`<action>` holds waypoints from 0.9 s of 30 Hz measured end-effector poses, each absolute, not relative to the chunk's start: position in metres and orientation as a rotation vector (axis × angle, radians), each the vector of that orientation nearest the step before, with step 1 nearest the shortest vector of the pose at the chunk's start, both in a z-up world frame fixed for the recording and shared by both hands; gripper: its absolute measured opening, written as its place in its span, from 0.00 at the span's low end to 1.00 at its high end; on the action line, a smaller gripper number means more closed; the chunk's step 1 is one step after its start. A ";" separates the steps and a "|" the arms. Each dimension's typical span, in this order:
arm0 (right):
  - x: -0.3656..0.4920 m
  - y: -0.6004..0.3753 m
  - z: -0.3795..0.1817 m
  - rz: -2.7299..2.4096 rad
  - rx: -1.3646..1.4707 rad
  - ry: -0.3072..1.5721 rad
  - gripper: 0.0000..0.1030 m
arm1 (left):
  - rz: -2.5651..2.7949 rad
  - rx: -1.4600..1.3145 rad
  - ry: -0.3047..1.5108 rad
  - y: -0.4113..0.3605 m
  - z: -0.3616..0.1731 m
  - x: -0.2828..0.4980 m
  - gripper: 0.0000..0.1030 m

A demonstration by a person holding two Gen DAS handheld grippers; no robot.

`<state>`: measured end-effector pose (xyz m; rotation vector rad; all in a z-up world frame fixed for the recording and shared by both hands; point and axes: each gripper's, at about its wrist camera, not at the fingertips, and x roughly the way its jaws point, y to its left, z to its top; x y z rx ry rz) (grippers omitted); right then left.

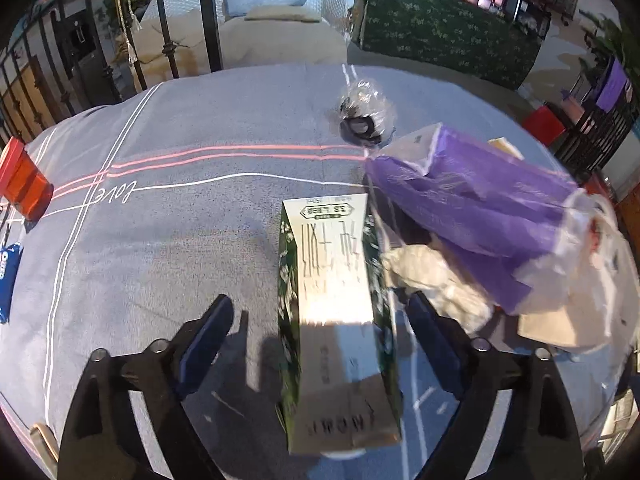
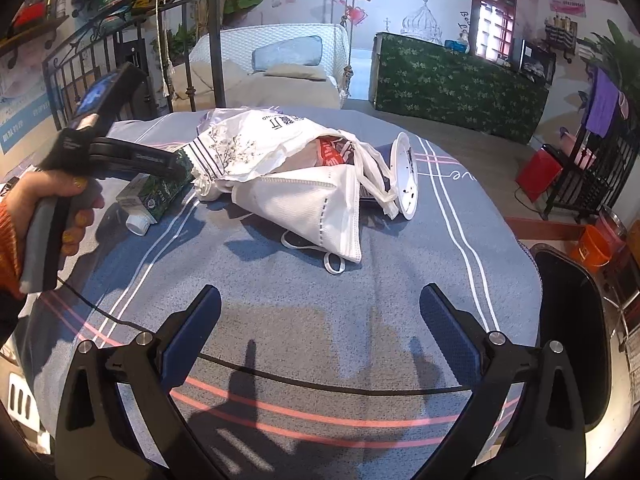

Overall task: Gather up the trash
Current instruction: 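Reach the left tool to the green-and-white milk carton and close on it, then lift the carton with the left tool while the right tool grasps a white paper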

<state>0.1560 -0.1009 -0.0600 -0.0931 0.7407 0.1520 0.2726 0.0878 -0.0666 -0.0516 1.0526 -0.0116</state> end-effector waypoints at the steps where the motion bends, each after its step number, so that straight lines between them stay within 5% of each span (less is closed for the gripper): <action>1: 0.156 -0.101 -0.060 0.154 -0.094 0.740 0.95 | -0.010 -0.058 1.068 0.088 -0.068 0.275 0.74; 4: 0.157 -0.099 -0.060 0.160 -0.093 0.739 0.95 | -0.014 -0.071 1.092 0.090 -0.074 0.279 0.69; 8: 0.163 -0.099 -0.059 0.166 -0.089 0.738 0.95 | -0.025 -0.104 1.084 0.091 -0.075 0.277 0.51; 27: 0.187 -0.069 -0.027 0.221 -0.081 0.656 0.95 | 0.004 -0.237 0.931 0.099 -0.048 0.211 0.50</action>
